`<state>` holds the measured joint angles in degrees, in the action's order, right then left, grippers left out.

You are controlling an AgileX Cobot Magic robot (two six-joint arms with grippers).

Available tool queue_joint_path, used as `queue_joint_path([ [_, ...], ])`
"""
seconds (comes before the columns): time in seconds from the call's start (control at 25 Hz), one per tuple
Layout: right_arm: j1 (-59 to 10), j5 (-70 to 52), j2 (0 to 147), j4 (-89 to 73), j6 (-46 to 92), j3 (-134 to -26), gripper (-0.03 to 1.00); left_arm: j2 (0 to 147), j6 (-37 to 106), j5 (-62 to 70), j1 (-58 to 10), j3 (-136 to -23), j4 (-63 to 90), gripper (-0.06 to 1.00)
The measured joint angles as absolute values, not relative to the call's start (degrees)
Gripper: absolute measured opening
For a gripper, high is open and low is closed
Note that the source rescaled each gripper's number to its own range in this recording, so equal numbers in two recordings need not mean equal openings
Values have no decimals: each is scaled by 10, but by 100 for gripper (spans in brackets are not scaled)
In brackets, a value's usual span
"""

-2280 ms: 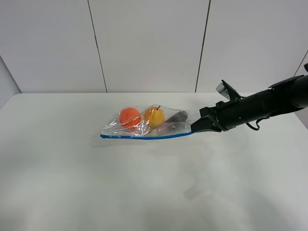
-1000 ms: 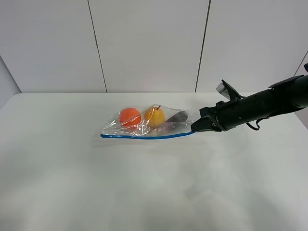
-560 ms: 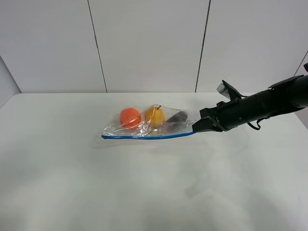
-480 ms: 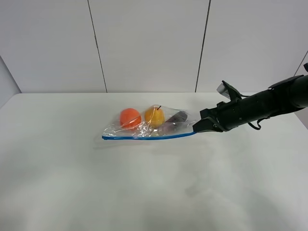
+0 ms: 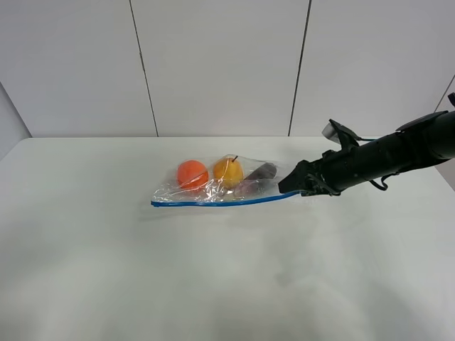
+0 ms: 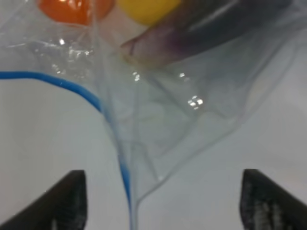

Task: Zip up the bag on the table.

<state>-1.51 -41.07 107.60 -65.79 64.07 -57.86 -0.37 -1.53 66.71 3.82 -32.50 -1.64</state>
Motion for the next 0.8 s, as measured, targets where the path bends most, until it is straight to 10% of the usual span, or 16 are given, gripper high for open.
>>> queue_joint_path([
  [0.8,-13,-94,1052,-230,444,-579,83,-4,-15,667,38,-325,-16,99],
])
